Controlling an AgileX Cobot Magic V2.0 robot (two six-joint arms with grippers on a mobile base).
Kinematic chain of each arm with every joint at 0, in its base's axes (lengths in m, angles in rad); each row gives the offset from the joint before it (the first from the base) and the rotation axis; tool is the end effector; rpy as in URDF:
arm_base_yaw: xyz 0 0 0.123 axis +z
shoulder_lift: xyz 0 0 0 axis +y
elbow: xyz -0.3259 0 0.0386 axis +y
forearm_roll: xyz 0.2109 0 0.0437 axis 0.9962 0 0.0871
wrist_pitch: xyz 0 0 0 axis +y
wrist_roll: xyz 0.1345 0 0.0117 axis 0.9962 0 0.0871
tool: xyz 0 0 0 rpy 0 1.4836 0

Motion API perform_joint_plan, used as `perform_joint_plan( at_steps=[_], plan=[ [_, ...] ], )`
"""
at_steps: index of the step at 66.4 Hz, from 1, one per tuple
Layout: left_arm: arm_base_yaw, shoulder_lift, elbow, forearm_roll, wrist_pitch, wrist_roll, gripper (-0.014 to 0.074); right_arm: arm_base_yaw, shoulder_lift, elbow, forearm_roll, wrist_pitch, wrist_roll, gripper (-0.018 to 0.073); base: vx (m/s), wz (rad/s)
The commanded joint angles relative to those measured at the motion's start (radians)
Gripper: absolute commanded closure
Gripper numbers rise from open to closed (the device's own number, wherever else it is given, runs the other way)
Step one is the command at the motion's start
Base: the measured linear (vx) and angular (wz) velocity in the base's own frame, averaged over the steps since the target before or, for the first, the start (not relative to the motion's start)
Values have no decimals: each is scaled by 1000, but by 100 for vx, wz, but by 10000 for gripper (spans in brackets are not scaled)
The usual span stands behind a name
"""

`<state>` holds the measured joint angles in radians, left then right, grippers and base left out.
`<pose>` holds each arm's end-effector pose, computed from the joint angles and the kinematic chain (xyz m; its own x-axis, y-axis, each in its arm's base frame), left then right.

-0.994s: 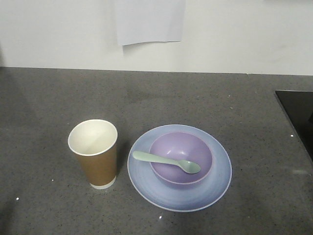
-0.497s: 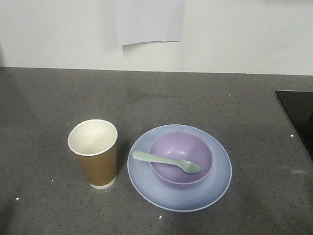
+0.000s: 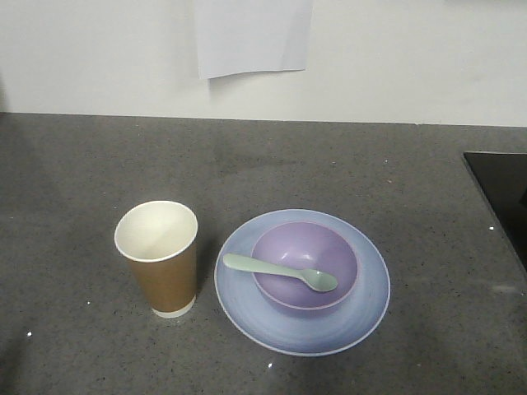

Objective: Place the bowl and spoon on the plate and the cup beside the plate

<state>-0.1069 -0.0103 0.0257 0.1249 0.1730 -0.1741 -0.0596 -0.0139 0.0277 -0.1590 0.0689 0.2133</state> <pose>0.0198 0.0008 0.1852 -0.1034 -0.0402 -0.9938 0.0803 0.9956 -0.0486 0.0200 -0.0027 0.1985 0.0092 0.0542 -0.9985 0.0700 0.9960 0.0547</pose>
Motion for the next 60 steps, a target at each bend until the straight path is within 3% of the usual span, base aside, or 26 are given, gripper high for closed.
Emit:
perform_joint_plan(
  at_steps=[1, 60],
  plan=[
    [2, 8, -8, 2, -68, -13, 604, -7, -7, 4, -3, -77, -3, 562, 0, 0],
    [2, 8, -8, 2, -68, -13, 604, -7, -7, 4, -3, -77, -3, 562, 0, 0]
  ],
)
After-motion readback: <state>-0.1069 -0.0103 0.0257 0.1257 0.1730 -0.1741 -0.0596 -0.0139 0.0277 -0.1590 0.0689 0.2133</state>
